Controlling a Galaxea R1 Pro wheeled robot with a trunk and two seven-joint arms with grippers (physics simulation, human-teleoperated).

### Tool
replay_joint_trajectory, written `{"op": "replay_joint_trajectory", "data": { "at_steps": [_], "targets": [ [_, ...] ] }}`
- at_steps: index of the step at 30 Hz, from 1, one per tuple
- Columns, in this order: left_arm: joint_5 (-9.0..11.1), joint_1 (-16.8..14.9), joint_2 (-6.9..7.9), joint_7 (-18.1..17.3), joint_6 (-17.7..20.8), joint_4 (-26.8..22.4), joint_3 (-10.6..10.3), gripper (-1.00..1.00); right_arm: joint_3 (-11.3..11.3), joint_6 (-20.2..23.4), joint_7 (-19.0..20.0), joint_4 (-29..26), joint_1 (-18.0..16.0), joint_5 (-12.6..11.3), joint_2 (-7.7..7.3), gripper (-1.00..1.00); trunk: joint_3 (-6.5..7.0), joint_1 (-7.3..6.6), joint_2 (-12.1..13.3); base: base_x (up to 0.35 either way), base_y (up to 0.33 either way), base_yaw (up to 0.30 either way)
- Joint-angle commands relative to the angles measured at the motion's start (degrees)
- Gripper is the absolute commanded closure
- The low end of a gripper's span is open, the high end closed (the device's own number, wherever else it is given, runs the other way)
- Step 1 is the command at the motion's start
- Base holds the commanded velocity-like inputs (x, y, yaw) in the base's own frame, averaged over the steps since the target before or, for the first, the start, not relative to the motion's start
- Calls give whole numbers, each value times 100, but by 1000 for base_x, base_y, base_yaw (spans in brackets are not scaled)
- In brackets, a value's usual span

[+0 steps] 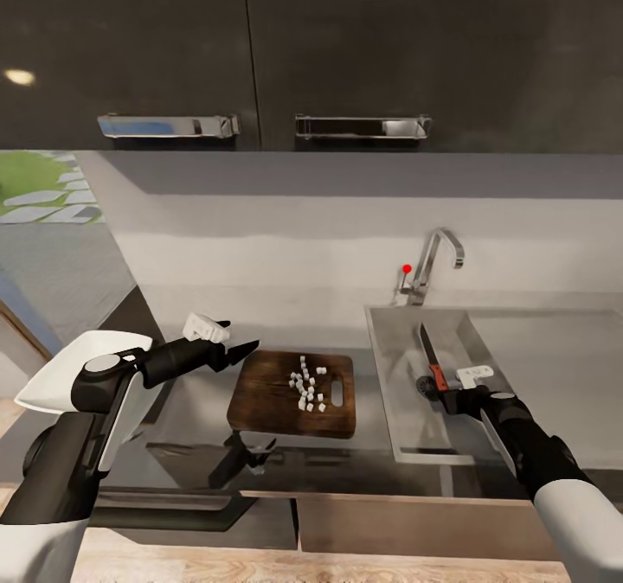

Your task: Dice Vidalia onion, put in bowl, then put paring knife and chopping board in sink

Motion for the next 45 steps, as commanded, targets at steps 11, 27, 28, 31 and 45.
{"op": "replay_joint_trajectory", "data": {
  "at_steps": [11, 27, 28, 31, 45],
  "targets": [
    [23, -5, 3, -1, 43, -4, 11, -100, 5, 28, 34, -18, -4, 51, 8, 100, -79, 3, -12, 66, 0, 0],
    [23, -5, 11, -5, 47, -12, 15, -100, 5, 28, 34, -18, -4, 51, 15, 100, -150, 3, -12, 7, 0, 0],
    [23, -5, 11, -3, 46, -12, 15, -100, 5, 28, 34, -18, -4, 51, 15, 100, -152, 3, -12, 0, 0, 0],
    [23, -5, 12, -3, 46, -12, 15, -100, 5, 28, 34, -18, -4, 51, 15, 100, -166, 3, -12, 0, 0, 0],
    [23, -5, 12, -2, 44, -8, 7, -100, 5, 28, 34, -18, -4, 51, 15, 100, -294, 3, -12, 0, 0, 0]
  ]
}}
